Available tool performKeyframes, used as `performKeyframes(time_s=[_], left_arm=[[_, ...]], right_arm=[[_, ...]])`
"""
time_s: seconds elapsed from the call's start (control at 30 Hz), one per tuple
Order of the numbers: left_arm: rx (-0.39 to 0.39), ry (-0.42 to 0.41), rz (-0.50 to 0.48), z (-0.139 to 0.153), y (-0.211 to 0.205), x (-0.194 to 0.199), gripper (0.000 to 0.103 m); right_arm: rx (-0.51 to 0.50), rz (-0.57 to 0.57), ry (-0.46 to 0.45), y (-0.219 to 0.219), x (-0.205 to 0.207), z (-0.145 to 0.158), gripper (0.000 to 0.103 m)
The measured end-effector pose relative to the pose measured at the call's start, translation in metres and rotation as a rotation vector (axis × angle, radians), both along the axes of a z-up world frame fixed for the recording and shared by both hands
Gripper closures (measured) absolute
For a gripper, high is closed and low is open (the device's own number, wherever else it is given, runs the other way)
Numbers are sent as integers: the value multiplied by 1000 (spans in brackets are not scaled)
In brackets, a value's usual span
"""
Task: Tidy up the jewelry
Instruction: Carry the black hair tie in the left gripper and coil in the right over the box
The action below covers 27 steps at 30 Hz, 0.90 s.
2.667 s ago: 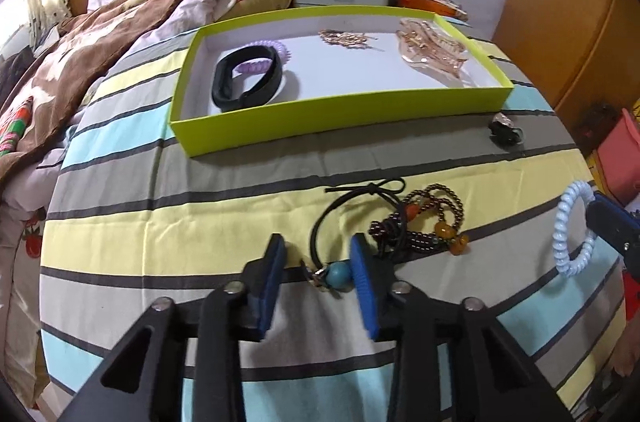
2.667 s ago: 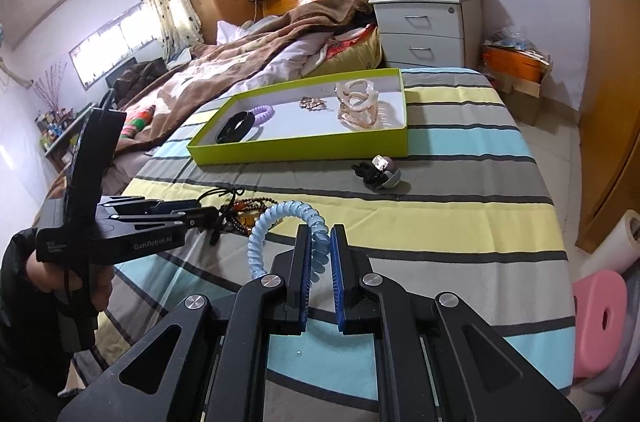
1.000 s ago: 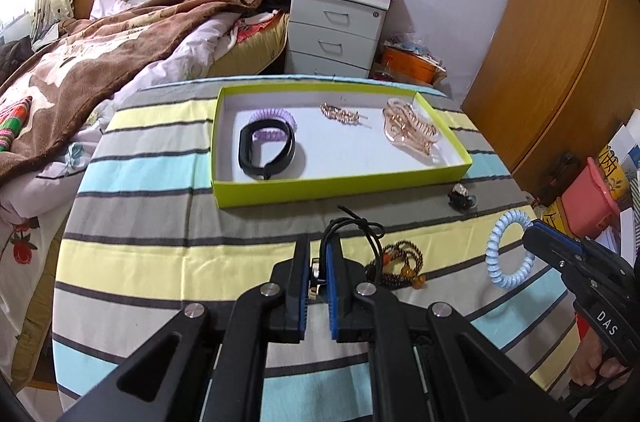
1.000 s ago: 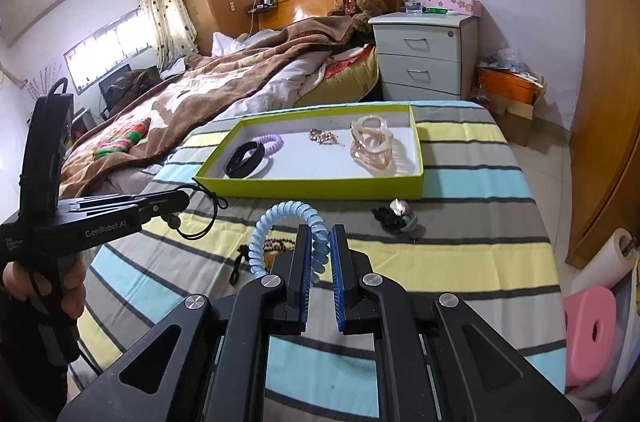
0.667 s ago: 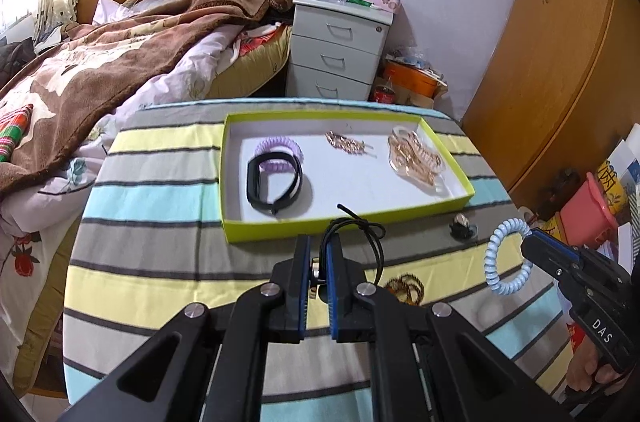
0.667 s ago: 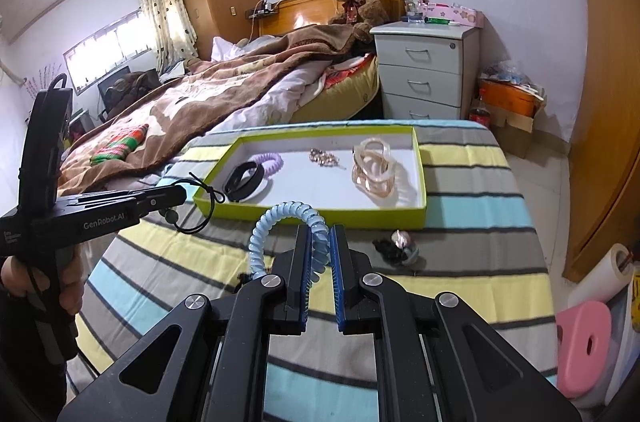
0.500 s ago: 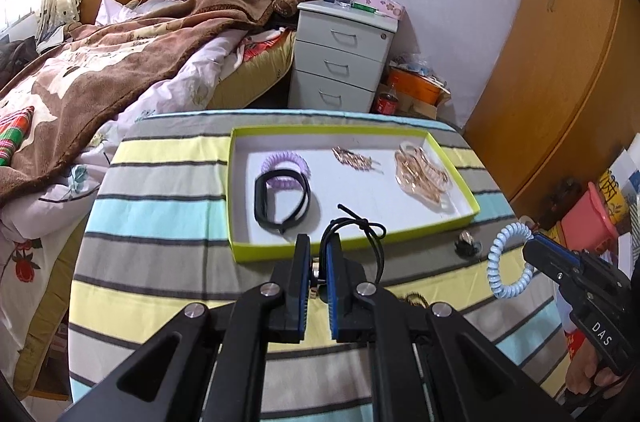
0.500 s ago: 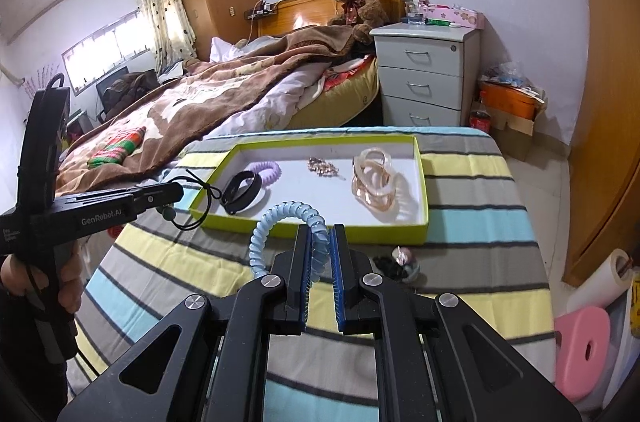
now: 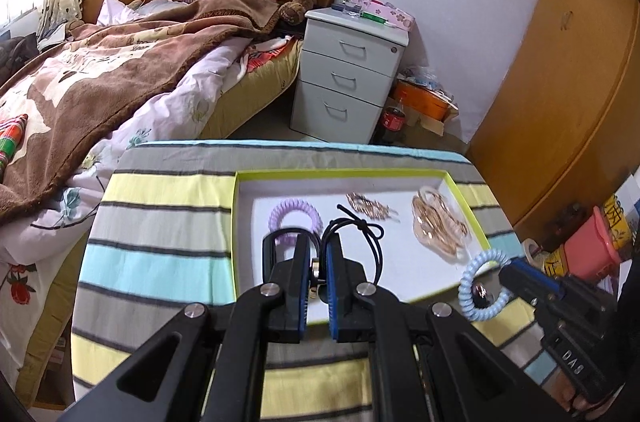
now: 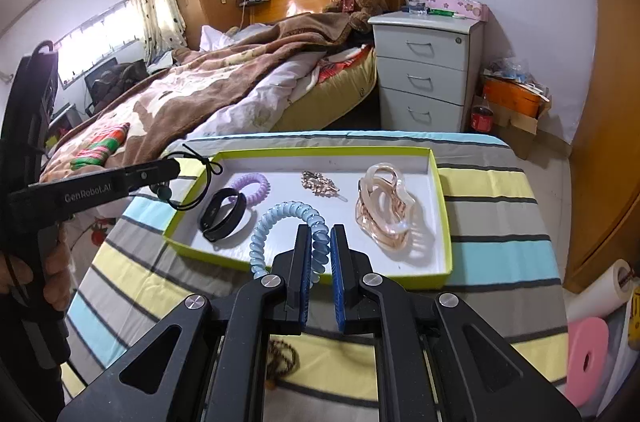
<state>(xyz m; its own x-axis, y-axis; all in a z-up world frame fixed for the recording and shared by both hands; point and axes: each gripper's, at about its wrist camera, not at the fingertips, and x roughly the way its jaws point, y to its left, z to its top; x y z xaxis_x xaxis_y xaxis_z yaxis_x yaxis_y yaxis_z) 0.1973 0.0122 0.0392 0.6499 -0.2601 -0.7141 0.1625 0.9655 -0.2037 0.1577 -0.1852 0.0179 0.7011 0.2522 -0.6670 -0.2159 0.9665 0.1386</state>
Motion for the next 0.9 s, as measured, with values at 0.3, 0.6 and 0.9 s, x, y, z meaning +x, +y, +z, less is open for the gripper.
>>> performKeyframes(time_s=[0.3,0.6,0.9], left_arm=[[-38,45,19,-13,1,40,95],[-37,86,4,-31,-11,67,95],[-39,150,-15,-56,-22,86,95]], right_arm=[[-15,-23,71,7,34,-24,93],[-37,-22,106,16,49,-41,93],[-52,-19,125,19,57,-49,93]])
